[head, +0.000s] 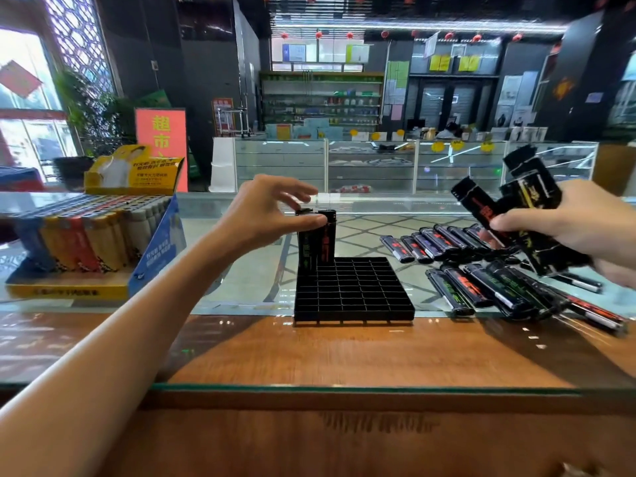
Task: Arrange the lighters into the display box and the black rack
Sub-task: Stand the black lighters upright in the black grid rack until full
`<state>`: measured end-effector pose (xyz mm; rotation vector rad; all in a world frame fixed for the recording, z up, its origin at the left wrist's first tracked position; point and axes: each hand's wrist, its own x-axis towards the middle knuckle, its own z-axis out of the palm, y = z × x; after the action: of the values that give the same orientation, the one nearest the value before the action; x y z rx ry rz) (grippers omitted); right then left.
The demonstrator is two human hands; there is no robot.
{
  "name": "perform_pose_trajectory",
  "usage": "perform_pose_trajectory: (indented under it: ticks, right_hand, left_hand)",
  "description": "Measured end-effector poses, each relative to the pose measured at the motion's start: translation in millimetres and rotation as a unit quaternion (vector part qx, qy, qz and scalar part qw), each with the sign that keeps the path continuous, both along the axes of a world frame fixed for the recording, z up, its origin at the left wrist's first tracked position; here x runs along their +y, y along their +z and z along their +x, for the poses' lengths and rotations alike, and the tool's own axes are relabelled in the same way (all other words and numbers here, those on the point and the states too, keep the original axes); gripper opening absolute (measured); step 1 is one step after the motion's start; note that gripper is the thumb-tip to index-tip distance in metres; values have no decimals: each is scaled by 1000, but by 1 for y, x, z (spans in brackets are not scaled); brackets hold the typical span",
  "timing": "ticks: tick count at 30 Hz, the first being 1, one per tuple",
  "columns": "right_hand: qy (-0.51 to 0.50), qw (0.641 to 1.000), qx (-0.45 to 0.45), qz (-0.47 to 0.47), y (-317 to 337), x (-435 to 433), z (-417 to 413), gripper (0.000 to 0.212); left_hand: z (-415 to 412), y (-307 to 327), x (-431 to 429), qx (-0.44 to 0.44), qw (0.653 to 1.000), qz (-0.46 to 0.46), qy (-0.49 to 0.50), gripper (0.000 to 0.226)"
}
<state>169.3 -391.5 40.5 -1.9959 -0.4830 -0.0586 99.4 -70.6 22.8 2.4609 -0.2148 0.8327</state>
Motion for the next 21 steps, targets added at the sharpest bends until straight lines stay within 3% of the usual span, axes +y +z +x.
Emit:
perform_pose_trajectory:
  ticks: [4, 7, 10, 21]
  right_hand:
    - [10, 999, -4, 35, 4, 14, -9, 16]
    - [26, 999, 3, 45, 3, 23, -12, 18]
    - [40, 997, 17, 57, -1, 32, -13, 31]
    - [73, 994, 33, 71, -6, 48, -16, 34]
  left_hand:
    - [-8, 3, 6, -27, 999, 11, -21, 21]
    - [-10, 0, 4, -20, 1000, 5, -17, 15]
    - [-10, 0, 3, -27, 1000, 3, -12, 14]
    - [-7, 0, 1, -30, 999, 38, 5, 26]
